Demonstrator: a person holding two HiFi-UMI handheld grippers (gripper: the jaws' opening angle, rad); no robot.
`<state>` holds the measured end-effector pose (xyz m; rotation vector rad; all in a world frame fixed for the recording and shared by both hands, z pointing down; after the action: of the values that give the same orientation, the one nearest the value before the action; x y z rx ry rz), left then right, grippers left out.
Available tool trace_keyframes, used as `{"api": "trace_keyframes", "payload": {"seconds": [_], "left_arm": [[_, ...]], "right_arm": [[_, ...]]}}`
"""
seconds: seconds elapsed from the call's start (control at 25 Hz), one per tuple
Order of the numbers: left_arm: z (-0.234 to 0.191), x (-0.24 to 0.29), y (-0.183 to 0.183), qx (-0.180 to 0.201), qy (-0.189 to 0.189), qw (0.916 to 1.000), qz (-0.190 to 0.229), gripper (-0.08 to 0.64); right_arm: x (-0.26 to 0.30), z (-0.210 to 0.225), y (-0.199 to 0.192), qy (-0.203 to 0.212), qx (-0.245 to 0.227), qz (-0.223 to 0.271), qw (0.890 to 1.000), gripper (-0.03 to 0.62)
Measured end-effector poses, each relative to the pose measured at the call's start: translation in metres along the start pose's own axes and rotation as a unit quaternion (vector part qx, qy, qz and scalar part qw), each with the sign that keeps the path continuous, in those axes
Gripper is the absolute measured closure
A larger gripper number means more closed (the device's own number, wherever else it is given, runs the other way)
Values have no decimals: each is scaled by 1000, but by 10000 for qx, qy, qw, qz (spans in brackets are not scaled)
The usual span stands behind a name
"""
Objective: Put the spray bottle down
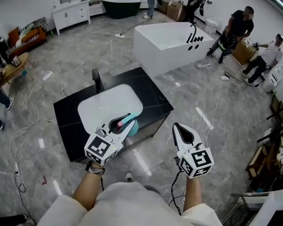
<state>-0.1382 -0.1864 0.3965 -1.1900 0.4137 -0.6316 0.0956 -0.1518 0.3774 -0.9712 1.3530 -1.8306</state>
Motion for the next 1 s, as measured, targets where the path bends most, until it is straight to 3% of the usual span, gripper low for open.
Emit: {"api": "trace_keyframes", "payload": {"seconds": [0.52,1.0], "left_arm": [[-7,76,-14,192,-480,9987,27,471],[-12,178,-50,41,-620,9980,-90,471]], "right_arm": [[14,43,-10,-455,245,-108,9986,586],[36,127,-13,-891,523,-181,9945,586]]}}
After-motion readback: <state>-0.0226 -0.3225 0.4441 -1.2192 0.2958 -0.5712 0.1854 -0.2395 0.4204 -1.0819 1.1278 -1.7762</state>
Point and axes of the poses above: the fingertips, and each gripper's own axes: x forward along the fingers, z to its right, y out of its top, the point moved 7 cm from there along -x, backward along the fingers, and after that the axes turned 14 degrees about x, right-handed, at the moved point
